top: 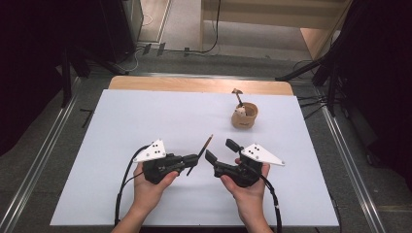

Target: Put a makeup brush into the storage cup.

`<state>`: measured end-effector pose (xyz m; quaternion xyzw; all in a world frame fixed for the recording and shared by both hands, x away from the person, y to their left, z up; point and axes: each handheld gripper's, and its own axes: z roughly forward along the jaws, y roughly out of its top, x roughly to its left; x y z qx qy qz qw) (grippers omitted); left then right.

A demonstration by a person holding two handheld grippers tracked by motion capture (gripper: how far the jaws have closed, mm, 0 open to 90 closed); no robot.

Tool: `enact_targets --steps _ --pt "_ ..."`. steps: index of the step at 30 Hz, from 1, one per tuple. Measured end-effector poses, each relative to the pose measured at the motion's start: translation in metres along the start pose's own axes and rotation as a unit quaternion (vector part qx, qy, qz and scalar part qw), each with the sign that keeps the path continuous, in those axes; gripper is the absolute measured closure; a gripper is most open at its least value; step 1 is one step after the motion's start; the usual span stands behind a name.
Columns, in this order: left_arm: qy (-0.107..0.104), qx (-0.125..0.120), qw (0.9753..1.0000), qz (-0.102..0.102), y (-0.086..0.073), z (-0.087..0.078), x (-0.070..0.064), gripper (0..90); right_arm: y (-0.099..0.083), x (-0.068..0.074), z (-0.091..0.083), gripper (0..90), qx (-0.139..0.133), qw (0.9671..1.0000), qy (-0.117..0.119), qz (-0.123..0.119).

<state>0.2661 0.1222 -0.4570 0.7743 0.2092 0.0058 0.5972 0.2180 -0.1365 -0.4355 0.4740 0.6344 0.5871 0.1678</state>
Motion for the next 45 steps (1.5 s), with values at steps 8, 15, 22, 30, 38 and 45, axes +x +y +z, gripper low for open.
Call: enact_targets --steps 8,15,22,30,38,45 --pt "-0.007 -0.004 1.0 0.004 -0.001 0.005 -0.005 85.7 -0.004 0.006 0.004 25.7 -0.007 0.9998 0.009 0.019" --pt "-0.013 -0.004 0.9999 0.007 -0.002 0.01 -0.009 85.7 -0.006 0.007 0.003 33.7 -0.019 0.9991 0.016 0.034" --pt "-0.018 -0.005 0.9998 0.008 -0.003 0.014 -0.013 85.7 -0.009 0.006 0.004 43.3 -0.021 0.9982 0.031 0.046" --pt "-0.018 -0.007 0.9997 0.011 -0.004 0.015 -0.015 85.7 -0.012 0.003 0.004 58.1 -0.019 0.9959 0.052 0.071" --pt "-0.018 -0.008 0.9997 0.012 -0.004 0.016 -0.016 85.7 -0.017 0.003 0.006 69.5 -0.037 0.9913 0.076 0.1" --pt "-0.017 -0.008 0.9997 0.015 -0.004 0.016 -0.016 85.7 -0.019 0.001 0.007 79.1 -0.039 0.9879 0.086 0.123"
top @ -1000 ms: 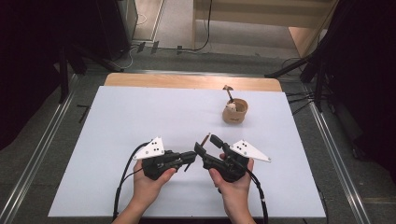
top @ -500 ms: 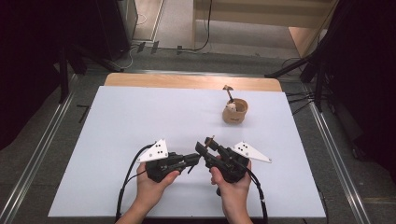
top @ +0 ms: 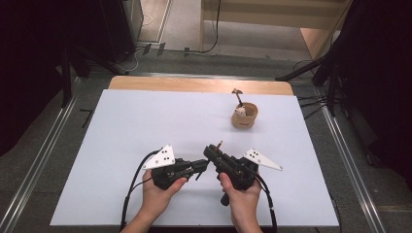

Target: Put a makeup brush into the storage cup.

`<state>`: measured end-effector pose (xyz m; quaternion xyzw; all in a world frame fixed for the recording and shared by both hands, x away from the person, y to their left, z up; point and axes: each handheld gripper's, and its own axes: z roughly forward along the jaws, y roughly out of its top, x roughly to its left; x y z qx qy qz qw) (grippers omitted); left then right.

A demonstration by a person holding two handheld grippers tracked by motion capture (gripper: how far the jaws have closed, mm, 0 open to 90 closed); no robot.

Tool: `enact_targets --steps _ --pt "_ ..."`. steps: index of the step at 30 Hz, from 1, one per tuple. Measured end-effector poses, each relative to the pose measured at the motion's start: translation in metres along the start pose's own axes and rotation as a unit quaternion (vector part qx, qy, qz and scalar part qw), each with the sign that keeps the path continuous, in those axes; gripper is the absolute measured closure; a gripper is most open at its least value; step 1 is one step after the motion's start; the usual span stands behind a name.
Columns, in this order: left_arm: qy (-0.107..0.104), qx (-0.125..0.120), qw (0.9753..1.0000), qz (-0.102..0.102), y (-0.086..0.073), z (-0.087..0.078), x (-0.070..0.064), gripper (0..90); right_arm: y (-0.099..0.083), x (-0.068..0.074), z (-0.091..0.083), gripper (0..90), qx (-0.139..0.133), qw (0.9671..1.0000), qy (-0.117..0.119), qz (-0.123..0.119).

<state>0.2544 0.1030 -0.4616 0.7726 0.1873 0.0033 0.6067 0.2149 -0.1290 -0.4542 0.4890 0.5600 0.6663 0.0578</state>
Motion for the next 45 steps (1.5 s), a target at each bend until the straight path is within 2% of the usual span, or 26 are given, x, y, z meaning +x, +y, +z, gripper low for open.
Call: enact_targets --steps 2,4,8,10,12,17,22,27,28,31,33,36,37,39,41,45 --pt "0.001 -0.001 1.0 0.001 0.0 0.0 -0.001 85.7 0.0 -0.001 0.0 83.1 0.001 1.0 0.0 0.004" --pt "-0.001 -0.003 1.0 -0.001 0.0 0.0 -0.001 85.6 0.0 0.0 -0.001 84.5 -0.001 1.0 -0.005 -0.004" --pt "-0.006 -0.009 0.9999 -0.002 0.0 0.0 -0.001 85.2 0.001 0.001 -0.002 84.8 -0.004 0.9999 -0.003 -0.011" --pt "0.001 -0.016 0.9999 -0.001 0.0 -0.001 -0.002 84.3 0.002 0.002 -0.003 84.8 -0.004 0.9999 -0.002 -0.016" --pt "0.01 -0.02 0.9998 0.0 0.0 -0.002 -0.002 76.7 0.003 0.003 -0.003 84.8 -0.005 0.9996 -0.007 -0.028" --pt "0.01 -0.02 0.9997 -0.006 0.0 -0.004 -0.001 60.9 0.005 0.003 -0.005 84.8 -0.011 0.9983 -0.021 -0.054" --pt "0.017 -0.019 0.9997 -0.005 0.0 -0.006 -0.001 47.4 0.008 0.001 -0.007 84.8 -0.012 0.9979 -0.031 -0.057" --pt "0.02 -0.024 0.9994 -0.018 -0.001 -0.008 0.001 32.3 0.01 -0.001 -0.009 84.8 -0.016 0.9971 -0.036 -0.065" --pt "0.018 -0.026 0.9993 -0.022 -0.001 -0.009 0.002 29.1 0.011 -0.002 -0.01 84.7 -0.017 0.9969 -0.038 -0.067" --pt "0.005 -0.023 0.9995 -0.019 -0.002 -0.011 0.003 18.1 0.012 -0.003 -0.011 84.7 -0.019 0.9966 -0.041 -0.07" --pt "0.004 -0.023 0.9996 -0.016 -0.003 -0.013 0.003 14.0 0.013 -0.003 -0.011 84.7 -0.019 0.9963 -0.041 -0.073" --pt "0.018 -0.024 0.9993 -0.02 -0.003 -0.017 0.004 12.2 0.014 -0.003 -0.011 84.8 -0.022 0.9952 -0.046 -0.084" --pt "0.027 -0.025 0.9991 -0.021 -0.003 -0.019 0.004 8.9 0.014 -0.002 -0.011 84.8 -0.021 0.9949 -0.048 -0.086" --pt "0.028 -0.03 0.9989 -0.021 -0.004 -0.022 0.005 0.7 0.014 -0.002 -0.012 84.8 -0.02 0.9945 -0.05 -0.09" --pt "0.044 -0.027 0.9985 -0.021 -0.004 -0.024 0.006 0.0 0.014 -0.002 -0.012 84.8 -0.02 0.9943 -0.051 -0.091" --pt "0.048 -0.026 0.9982 -0.024 -0.005 -0.029 0.01 0.0 0.015 -0.002 -0.013 84.8 -0.022 0.9932 -0.056 -0.1"
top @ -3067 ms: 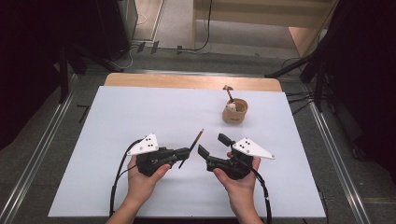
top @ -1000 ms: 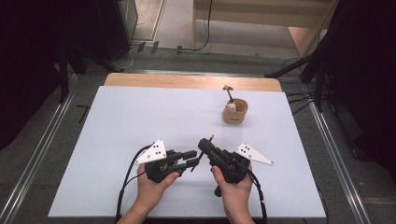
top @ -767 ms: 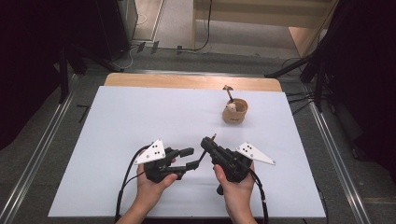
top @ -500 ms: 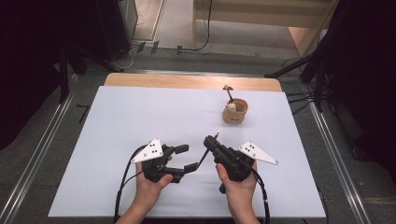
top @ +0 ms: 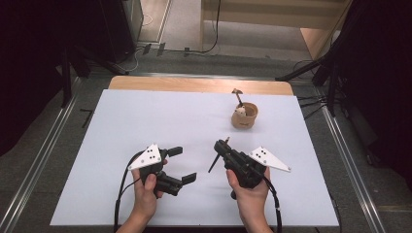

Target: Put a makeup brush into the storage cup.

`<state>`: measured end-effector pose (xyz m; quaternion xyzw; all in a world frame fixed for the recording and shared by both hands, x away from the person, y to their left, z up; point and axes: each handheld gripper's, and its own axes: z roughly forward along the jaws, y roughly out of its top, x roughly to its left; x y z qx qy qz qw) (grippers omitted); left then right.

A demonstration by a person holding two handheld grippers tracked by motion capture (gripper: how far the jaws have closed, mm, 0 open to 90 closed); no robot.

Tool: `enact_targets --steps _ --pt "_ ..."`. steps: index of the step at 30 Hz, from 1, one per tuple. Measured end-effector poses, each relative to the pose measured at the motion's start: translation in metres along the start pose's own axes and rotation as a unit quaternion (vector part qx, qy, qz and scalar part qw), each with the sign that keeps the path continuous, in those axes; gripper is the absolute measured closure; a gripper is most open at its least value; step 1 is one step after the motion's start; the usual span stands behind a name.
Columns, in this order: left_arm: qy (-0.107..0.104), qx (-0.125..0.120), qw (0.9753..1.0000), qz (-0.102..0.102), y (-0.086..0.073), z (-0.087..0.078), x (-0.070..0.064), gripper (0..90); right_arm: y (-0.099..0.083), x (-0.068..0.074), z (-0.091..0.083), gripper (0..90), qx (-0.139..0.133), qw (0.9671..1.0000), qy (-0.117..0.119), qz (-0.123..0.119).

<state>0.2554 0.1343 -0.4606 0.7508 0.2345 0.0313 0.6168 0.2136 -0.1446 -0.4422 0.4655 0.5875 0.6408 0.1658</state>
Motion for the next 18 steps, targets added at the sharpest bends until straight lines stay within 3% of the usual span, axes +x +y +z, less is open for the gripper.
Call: enact_targets --steps 9,18 --pt "0.022 0.004 0.9997 0.007 -0.004 -0.013 0.007 0.0 0.002 -0.004 -0.003 84.8 -0.004 0.9999 -0.009 -0.004" --pt "0.047 0.0 0.9989 0.006 -0.007 -0.03 0.017 0.0 0.004 -0.007 -0.006 84.7 -0.011 0.9994 -0.022 -0.023"
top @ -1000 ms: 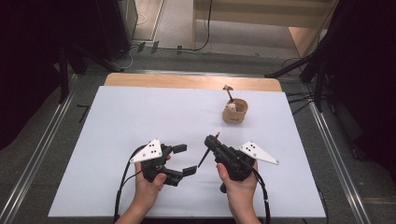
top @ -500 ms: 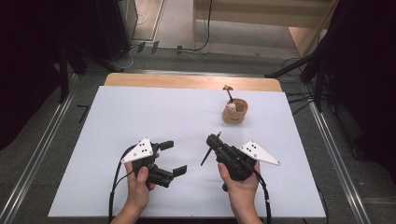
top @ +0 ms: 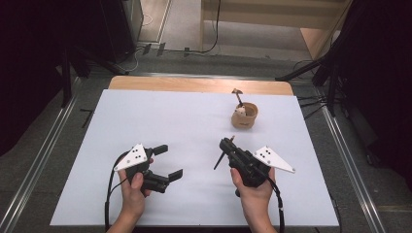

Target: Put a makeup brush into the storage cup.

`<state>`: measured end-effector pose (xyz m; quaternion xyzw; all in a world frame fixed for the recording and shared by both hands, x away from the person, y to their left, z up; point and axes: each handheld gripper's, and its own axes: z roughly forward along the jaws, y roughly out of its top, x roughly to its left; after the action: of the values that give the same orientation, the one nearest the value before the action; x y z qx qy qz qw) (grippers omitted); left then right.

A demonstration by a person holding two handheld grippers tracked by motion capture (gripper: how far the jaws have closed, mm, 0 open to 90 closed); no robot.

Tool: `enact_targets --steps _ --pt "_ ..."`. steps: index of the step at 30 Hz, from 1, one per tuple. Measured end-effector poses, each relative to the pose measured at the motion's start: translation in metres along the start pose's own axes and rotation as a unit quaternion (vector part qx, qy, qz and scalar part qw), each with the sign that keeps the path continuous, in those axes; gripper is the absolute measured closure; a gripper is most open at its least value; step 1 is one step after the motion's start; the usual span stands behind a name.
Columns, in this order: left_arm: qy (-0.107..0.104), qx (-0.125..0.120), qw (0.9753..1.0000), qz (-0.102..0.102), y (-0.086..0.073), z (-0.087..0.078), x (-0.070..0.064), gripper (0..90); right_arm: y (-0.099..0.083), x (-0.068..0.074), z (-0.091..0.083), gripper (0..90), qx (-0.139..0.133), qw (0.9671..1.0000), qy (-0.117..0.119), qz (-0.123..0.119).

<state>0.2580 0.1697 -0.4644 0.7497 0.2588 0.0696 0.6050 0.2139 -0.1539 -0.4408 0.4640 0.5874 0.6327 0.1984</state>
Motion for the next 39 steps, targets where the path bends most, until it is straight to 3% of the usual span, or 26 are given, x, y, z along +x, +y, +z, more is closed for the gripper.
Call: enact_targets --steps 8,16,33,39 --pt "0.028 -0.004 0.9996 -0.001 -0.005 -0.018 0.009 0.0 0.001 -0.004 -0.001 84.8 -0.001 1.0 -0.008 -0.005" --pt "0.042 -0.004 0.9991 -0.001 -0.012 -0.038 0.017 0.0 0.003 -0.007 -0.005 84.8 -0.008 0.9996 -0.021 -0.016" --pt "0.094 -0.01 0.9955 -0.008 -0.027 -0.086 0.036 0.0 0.006 -0.017 -0.01 84.8 -0.012 0.9987 -0.043 -0.024" --pt "0.112 -0.012 0.9935 -0.014 -0.031 -0.1 0.04 0.0 0.008 -0.021 -0.012 84.8 -0.013 0.9978 -0.052 -0.037"
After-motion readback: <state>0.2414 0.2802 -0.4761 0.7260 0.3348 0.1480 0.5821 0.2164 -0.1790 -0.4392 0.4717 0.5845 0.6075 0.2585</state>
